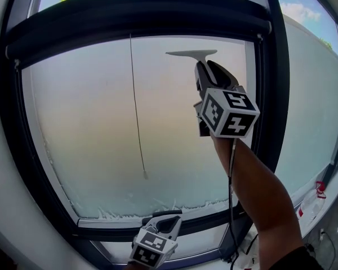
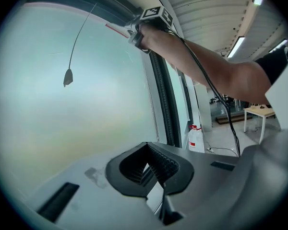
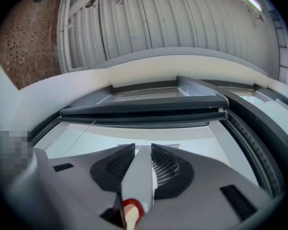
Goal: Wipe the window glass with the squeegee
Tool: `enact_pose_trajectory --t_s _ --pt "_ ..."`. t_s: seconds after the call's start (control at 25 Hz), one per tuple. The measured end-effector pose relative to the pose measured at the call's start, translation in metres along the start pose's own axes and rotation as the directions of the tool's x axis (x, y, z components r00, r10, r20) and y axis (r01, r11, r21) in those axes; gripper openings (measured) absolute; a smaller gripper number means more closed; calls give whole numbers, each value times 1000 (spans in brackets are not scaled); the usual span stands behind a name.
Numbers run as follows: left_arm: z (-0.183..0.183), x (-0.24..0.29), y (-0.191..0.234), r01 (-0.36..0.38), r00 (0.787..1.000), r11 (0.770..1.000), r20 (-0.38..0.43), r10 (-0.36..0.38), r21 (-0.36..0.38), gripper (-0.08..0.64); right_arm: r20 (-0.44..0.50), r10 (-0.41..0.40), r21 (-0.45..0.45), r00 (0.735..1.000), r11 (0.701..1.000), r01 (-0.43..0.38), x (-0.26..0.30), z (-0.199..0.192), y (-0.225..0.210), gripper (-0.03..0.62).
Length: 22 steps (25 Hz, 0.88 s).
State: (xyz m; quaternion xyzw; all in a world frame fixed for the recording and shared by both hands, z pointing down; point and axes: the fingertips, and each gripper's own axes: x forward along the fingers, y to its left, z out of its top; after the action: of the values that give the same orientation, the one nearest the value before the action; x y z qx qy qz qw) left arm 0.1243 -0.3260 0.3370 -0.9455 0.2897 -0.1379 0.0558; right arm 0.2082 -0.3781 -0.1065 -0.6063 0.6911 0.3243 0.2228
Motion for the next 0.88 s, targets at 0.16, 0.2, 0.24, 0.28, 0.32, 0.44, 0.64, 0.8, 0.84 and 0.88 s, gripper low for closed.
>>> enact_pose_trajectory --t_s 0.16,0.2,0.24,0.28,0.32,0.44,0.64,0.8,0.84,0.88 --pt "-21 -6 4 -28 998 1000 -60 27 -11 0 46 -35 -44 998 998 37 31 25 -2 95" --pt "-25 -8 5 -32 997 999 -68 31 -12 0 48 -43 -34 998 998 45 37 27 -4 95" --pt "-27 -9 5 -32 997 999 -68 31 -16 0 50 -49 -23 998 998 50 42 28 -5 95" --pt "-28 -10 4 -28 998 999 -60 27 -24 0 53 -53 -13 997 998 54 46 28 -7 95" --pt "-28 -11 2 -22 999 999 -47 21 -33 0 56 -57 -7 997 998 58 49 29 -8 95" --pt "-33 -16 5 -30 998 999 -52 28 -36 0 65 -66 15 996 998 65 52 31 -9 95" --pt "-42 -25 16 -61 996 998 -73 59 -28 0 59 -52 -3 997 999 52 50 27 0 95" --pt "-45 -25 19 -59 996 997 -69 57 -39 0 57 -34 -21 998 999 35 40 21 8 95" --pt "-46 -25 19 -57 996 997 -71 54 -42 0 54 -31 -21 998 999 33 36 19 10 95" --pt "-47 -25 20 -55 996 997 -71 52 -45 0 49 -29 -17 998 999 30 33 16 11 95"
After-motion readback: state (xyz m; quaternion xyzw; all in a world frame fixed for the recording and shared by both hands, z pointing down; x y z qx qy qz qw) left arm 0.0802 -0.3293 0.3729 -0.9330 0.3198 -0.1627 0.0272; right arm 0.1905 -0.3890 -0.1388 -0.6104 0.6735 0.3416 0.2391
